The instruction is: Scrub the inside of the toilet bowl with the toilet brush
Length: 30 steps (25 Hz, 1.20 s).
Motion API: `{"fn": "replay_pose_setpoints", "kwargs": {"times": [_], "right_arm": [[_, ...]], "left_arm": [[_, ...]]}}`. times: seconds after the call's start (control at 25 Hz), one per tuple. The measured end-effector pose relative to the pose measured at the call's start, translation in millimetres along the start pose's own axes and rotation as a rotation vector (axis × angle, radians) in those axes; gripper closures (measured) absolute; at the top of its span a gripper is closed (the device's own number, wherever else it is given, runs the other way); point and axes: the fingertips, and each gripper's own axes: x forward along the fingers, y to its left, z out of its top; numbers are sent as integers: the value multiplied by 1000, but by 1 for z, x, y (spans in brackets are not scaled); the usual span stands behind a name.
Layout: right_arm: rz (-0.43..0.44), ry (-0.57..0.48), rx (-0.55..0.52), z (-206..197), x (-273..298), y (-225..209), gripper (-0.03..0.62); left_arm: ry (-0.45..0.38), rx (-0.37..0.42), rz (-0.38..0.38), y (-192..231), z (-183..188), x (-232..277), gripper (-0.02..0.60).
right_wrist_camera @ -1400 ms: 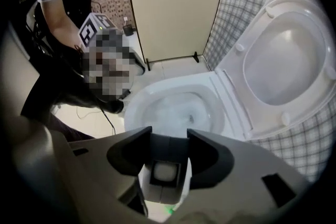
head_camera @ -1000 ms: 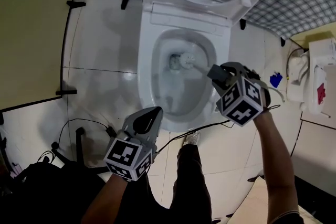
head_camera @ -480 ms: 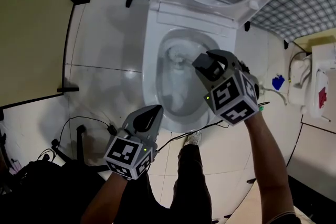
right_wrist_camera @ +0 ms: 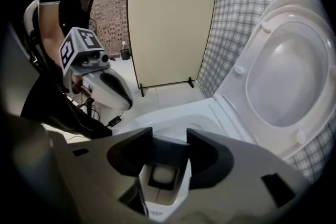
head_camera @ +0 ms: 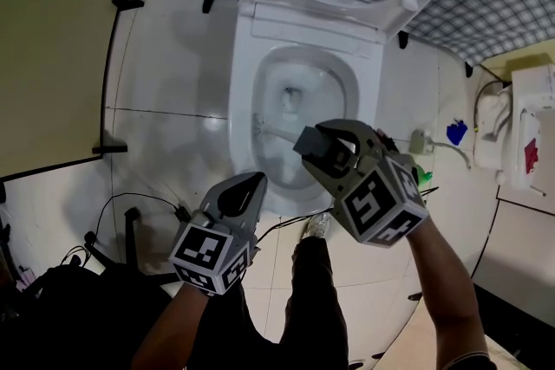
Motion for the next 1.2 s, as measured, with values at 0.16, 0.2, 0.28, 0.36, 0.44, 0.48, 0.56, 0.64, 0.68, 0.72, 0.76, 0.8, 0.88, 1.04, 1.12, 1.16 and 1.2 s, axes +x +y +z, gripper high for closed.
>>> {"fn": "replay_pose_setpoints", "kwargs": {"times": [0.16,0.2,0.28,0.36,0.44,0.48,0.56,0.64,0.68,0.72,0.76,0.8,0.88,1.04,1.12,1.16,1.2], "right_arm": [[76,48,-22,-32,-18,37,376],[88,61,-27,-40,-23,44,376],[110,83,-33,-54,-35,53,376],[139,114,-36,-68,-47,59,376],[161,153,-41,-83,-57,65,379],[164,169,-41,-90,-61,67,381],[156,175,-15,-101,-67,67,382],[131,159,31,-106,-74,63,382],[115,149,51,-107,-77,60,382],[97,139,68,-108,-80,58,382],[80,126,85,-109,-83,55,382],[63,112,105,-109,-87,53,382],[31,73,155,-109,-97,47,382],[-47,-28,262,-107,-129,28,382],[-92,-96,313,-104,-150,16,382],[-111,-129,344,-103,-161,10,382],[-130,-160,379,-104,-173,5,382]], "left_arm": [[9,17,-13,-8,-2,4,572],[13,20,-17,-11,-3,6,572],[22,26,-27,-18,-5,10,572],[28,33,-37,-26,-6,13,572],[32,38,-45,-33,-7,15,572],[33,41,-47,-35,-8,15,572],[38,46,-49,-39,-10,17,572],[44,49,-52,-44,-12,19,572],[48,52,-54,-46,-12,19,572],[53,55,-56,-48,-12,20,572],[57,60,-58,-50,-13,20,572],[62,65,-60,-52,-13,21,572],[72,78,-63,-56,-15,22,572],[94,111,-84,-70,-15,28,572],[97,123,-90,-75,-13,31,572],[97,129,-91,-78,-11,32,572],[98,136,-95,-81,-9,34,572]]}}
